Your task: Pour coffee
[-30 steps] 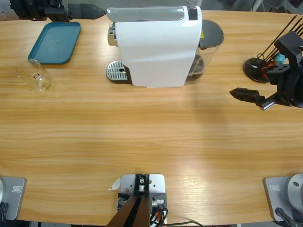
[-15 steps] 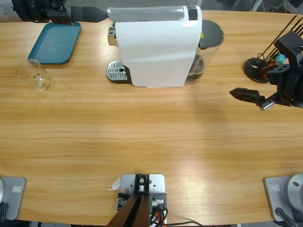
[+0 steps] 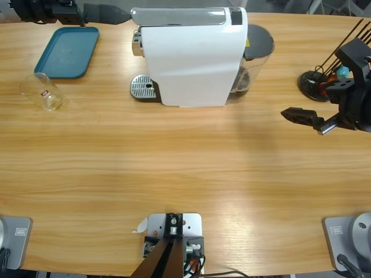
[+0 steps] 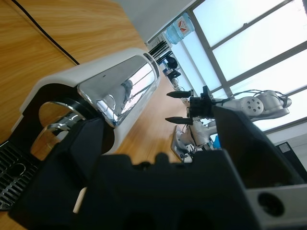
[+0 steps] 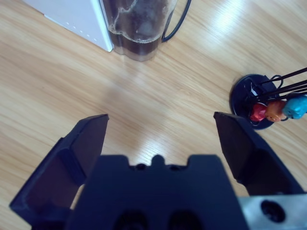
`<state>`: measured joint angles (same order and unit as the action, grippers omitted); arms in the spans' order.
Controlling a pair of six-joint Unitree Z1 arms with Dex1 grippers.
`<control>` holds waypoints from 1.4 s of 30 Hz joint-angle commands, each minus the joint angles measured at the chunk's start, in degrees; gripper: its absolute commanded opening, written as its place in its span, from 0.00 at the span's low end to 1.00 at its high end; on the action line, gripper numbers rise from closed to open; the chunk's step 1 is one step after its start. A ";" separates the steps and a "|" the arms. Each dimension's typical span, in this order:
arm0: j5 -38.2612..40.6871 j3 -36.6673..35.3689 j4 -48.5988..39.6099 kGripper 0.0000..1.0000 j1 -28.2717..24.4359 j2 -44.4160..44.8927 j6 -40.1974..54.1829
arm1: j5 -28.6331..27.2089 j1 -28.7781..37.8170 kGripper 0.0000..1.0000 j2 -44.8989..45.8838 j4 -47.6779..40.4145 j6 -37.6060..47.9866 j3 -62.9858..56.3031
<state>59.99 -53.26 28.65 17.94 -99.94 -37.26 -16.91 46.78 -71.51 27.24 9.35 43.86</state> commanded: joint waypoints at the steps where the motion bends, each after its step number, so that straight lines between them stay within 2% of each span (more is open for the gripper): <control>1: 0.65 -1.16 0.53 0.94 0.52 4.49 -1.22 | -1.20 0.50 0.98 -1.61 0.10 0.67 -0.01; 9: 0.65 0.32 -0.37 0.94 0.52 5.95 -0.32 | -1.20 0.50 0.98 -1.28 0.18 0.67 -0.01; 12: 0.32 4.08 -2.43 0.93 0.50 8.94 4.85 | -1.25 0.50 0.98 -1.21 0.18 0.67 -0.06; 14: -2.49 5.66 -7.22 0.93 0.52 12.60 9.20 | -1.23 0.52 0.98 -1.35 0.18 0.72 -0.08; 16: -8.35 4.89 -16.05 0.89 0.54 17.89 14.14 | -1.20 0.50 0.98 -1.47 0.18 0.76 -0.06; 18: -15.61 1.00 -27.51 0.87 1.80 22.42 19.00 | -1.20 0.50 0.98 -1.60 0.18 0.76 -0.04; 22: -39.99 -14.94 -57.13 0.86 9.47 24.50 31.42 | -1.11 0.50 0.98 -2.23 0.18 0.76 0.06; 24: -48.48 -18.21 -64.76 0.86 11.93 23.36 34.39 | -1.20 0.50 0.98 -2.30 0.18 0.79 0.08; 26: -58.80 -18.21 -70.38 0.88 16.52 22.37 36.78 | -1.29 0.50 0.99 -2.14 0.40 0.93 0.03; 28: -64.88 -14.16 -72.09 0.88 20.03 22.44 37.07 | -1.74 0.50 0.99 -1.61 0.66 1.34 -0.06; 31: -64.74 -6.83 -71.16 0.98 20.38 27.28 35.26 | -3.92 0.10 0.99 0.25 1.82 3.82 -0.25; 34: -64.95 -1.46 -68.05 0.99 20.38 33.92 34.01 | -4.19 -7.88 0.99 5.17 2.47 5.63 -0.71; 37: -65.53 6.12 -58.73 0.99 20.38 39.69 33.41 | -2.04 -16.27 0.99 8.85 2.38 5.78 -0.82; 42: -65.09 7.37 -57.31 0.99 20.38 38.09 32.04 | -0.37 -23.65 0.97 6.86 2.47 7.98 0.35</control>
<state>-4.65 -49.89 -31.67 37.87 -62.91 -3.72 -19.04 30.98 -65.02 28.88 14.55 44.53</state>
